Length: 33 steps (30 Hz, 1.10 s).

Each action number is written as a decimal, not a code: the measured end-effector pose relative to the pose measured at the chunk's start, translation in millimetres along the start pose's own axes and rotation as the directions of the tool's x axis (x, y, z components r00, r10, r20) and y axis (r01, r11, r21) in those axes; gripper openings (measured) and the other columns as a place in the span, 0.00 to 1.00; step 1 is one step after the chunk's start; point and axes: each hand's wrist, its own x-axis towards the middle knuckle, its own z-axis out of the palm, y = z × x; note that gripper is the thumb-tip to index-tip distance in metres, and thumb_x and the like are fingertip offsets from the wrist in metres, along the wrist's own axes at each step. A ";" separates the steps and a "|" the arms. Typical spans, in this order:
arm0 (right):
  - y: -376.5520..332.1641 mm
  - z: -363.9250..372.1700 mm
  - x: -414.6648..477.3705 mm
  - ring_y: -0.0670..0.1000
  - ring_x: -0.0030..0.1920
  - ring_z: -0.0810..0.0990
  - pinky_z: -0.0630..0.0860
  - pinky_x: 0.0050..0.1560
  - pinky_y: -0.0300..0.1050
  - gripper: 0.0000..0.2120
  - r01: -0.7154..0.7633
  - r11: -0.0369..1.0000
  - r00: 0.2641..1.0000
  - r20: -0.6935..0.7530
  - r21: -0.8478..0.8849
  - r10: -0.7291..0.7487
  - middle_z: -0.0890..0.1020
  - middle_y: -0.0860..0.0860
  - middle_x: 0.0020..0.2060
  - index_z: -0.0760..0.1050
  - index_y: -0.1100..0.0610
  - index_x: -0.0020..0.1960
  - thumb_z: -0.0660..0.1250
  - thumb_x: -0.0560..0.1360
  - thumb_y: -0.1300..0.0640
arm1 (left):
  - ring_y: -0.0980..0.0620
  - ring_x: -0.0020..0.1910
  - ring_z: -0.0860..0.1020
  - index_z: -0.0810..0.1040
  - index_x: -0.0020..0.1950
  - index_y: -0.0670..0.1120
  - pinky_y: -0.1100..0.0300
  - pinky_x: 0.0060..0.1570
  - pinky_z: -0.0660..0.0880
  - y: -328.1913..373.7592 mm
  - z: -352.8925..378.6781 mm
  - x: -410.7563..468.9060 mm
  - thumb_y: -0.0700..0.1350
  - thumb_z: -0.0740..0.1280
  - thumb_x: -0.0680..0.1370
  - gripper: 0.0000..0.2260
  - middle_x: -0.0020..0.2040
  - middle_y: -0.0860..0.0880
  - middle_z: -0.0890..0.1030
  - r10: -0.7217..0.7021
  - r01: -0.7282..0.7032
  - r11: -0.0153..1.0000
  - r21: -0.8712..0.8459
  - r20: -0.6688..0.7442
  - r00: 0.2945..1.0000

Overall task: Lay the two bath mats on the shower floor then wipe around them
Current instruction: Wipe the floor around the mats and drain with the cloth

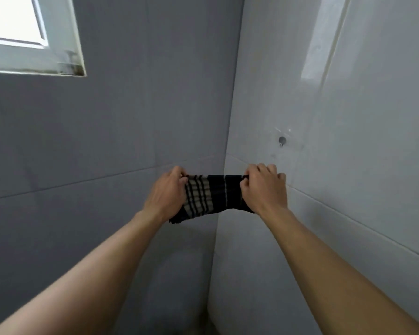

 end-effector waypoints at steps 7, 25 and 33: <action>-105.1 49.0 -66.2 0.55 0.58 0.73 0.68 0.55 0.54 0.12 0.144 0.976 0.966 0.192 0.163 -0.174 0.80 0.50 0.55 0.75 0.53 0.56 0.54 0.82 0.51 | 0.43 0.47 0.78 0.76 0.48 0.48 0.52 0.43 0.72 -82.9 -71.0 -131.9 0.47 0.61 0.82 0.06 0.46 0.47 0.81 -0.227 0.235 0.965 0.117 -0.077 0.971; -328.7 181.8 -222.1 0.58 0.53 0.79 0.71 0.52 0.52 0.06 0.285 0.814 0.677 0.496 0.505 -0.545 0.80 0.52 0.52 0.74 0.54 0.55 0.62 0.79 0.57 | 0.47 0.44 0.78 0.77 0.46 0.50 0.52 0.44 0.76 -266.8 -142.7 -361.4 0.47 0.62 0.82 0.07 0.44 0.50 0.81 -0.736 0.747 0.652 0.125 -0.132 0.664; -372.1 327.4 -299.5 0.57 0.49 0.79 0.74 0.51 0.53 0.07 0.187 0.729 0.539 0.551 0.659 -0.637 0.79 0.53 0.49 0.74 0.54 0.54 0.63 0.77 0.61 | 0.48 0.43 0.77 0.78 0.47 0.51 0.54 0.42 0.73 -375.7 -67.0 -447.6 0.46 0.64 0.81 0.05 0.44 0.50 0.81 -0.824 0.841 0.507 0.190 -0.178 0.537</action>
